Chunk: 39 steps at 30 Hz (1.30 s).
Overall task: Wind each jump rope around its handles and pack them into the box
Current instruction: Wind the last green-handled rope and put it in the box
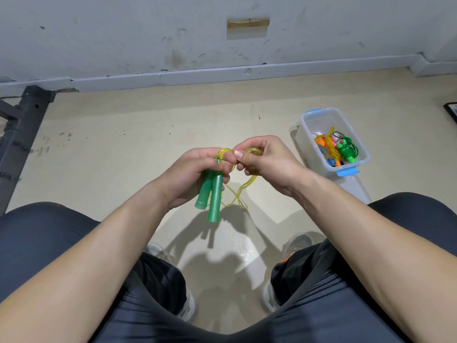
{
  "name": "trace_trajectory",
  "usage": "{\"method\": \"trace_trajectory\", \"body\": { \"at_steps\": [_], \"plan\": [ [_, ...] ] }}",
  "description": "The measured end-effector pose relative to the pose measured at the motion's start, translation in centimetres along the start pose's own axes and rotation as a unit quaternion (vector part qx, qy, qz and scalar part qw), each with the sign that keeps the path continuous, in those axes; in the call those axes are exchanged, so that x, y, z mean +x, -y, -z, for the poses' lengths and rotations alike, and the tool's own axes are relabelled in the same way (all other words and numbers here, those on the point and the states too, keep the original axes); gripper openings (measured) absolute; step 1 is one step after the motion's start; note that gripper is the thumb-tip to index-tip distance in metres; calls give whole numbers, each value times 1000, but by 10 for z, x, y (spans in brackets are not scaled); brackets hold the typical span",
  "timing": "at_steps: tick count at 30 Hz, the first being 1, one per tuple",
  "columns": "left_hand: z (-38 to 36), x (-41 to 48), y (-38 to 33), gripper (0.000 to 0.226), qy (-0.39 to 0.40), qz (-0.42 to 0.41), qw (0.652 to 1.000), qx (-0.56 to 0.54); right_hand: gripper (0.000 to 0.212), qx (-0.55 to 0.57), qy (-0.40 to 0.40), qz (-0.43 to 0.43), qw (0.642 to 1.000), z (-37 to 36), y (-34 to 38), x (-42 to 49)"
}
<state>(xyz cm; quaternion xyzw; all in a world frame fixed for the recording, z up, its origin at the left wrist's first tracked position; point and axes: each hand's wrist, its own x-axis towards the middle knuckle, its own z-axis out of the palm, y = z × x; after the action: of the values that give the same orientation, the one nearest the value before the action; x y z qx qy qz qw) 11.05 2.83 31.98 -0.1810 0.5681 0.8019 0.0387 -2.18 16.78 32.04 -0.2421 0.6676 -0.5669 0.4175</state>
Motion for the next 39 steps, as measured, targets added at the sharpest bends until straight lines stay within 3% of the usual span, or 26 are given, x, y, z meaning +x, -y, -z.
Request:
{"method": "trace_trajectory", "body": {
  "at_steps": [5,9,12,16,26,33,39],
  "plan": [
    [-13,5,7,24,-107,-13,994,11,10,-13,26,-17,999,2,1,2],
    [-15,6,8,25,-118,-9,992,37,5,5,55,-42,998,2,3,2],
    [-14,7,6,24,-130,2,990,52,16,2,70,-50,996,0,3,1],
    [-13,5,4,18,-112,20,992,55,15,-4,90,-50,995,5,2,1],
    [-28,4,11,11,-207,-5,978,32,15,49,78,-83,992,7,-3,6],
    [-42,8,20,22,-296,-1,954,50,10,-6,24,-66,997,-4,-6,8],
    [-42,7,16,9,-275,19,961,17,14,-28,34,-78,996,-2,-6,9]
  ]
}}
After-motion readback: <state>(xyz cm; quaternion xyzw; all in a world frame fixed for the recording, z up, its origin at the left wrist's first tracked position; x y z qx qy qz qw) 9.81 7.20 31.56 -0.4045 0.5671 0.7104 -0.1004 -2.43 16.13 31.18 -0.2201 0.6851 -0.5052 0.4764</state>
